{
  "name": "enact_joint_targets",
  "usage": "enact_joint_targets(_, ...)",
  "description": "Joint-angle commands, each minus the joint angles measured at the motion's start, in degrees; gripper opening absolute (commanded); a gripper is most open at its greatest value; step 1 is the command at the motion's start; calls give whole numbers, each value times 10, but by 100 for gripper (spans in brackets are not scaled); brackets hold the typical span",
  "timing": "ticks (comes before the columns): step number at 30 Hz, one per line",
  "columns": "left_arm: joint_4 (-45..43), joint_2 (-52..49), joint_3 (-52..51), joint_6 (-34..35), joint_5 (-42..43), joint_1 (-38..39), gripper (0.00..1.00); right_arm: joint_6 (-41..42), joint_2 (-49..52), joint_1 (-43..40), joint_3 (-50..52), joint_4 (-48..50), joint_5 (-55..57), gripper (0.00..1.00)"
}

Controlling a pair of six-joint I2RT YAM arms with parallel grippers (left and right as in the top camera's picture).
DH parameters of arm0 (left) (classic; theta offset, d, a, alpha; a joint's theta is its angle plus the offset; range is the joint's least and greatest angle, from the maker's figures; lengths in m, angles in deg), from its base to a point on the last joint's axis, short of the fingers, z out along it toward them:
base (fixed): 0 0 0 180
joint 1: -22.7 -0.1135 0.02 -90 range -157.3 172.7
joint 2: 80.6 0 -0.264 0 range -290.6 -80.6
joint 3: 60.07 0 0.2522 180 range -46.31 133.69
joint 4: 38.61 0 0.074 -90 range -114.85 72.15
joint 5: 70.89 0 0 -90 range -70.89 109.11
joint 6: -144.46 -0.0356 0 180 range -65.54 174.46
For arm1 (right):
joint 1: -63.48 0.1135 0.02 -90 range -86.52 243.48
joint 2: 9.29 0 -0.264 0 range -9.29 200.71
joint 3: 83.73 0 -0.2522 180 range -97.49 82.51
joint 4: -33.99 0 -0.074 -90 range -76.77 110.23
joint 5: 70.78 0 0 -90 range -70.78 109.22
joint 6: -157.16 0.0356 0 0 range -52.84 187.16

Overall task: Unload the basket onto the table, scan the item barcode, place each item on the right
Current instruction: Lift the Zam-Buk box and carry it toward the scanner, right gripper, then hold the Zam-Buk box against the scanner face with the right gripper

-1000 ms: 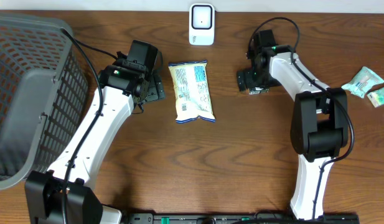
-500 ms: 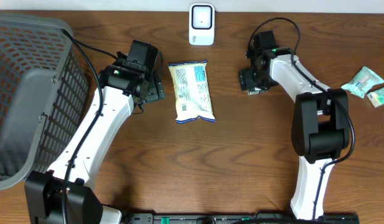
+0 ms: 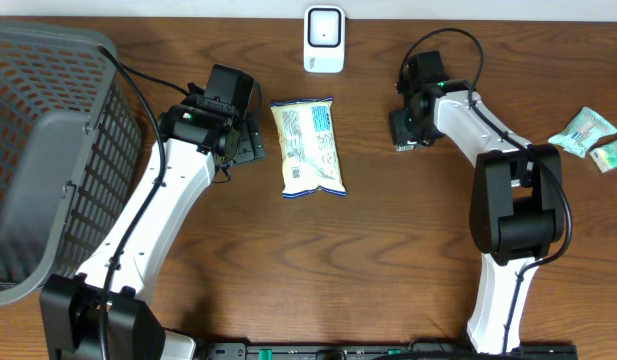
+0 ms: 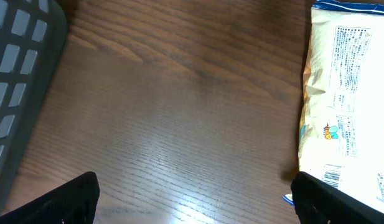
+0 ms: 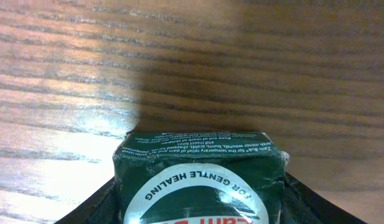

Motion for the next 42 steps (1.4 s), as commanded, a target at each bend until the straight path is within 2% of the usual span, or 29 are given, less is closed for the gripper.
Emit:
enact_joint_targets(1, 3, 5, 2, -3, -9, -1, 98, 10, 17, 1, 6, -3, 31, 59)
enact_joint_targets(13, 3, 5, 2, -3, -9, -1, 98, 16, 17, 3, -78, 36, -89, 58)
enact_joint_targets(19, 3, 5, 2, -3, -9, -1, 97, 26, 17, 12, -144, 72, -106, 56)
enact_joint_targets(27, 3, 5, 2, -3, -9, -1, 98, 92, 17, 37, -155, 282, -111, 52)
enact_joint_targets(32, 3, 5, 2, -3, -9, -1, 98, 100, 17, 70, -155, 401, -105, 51)
enact_joint_targets(35, 3, 5, 2, -3, -9, -1, 98, 100, 19, 89, -155, 458, -76, 51)
enact_joint_targets(38, 3, 5, 2, -3, -9, -1, 98, 99, 26, 108, -155, 508, -24, 42)
enact_joint_targets(42, 3, 5, 2, -3, -9, -1, 97, 99, 50, 124, -155, 569, 19, 44)
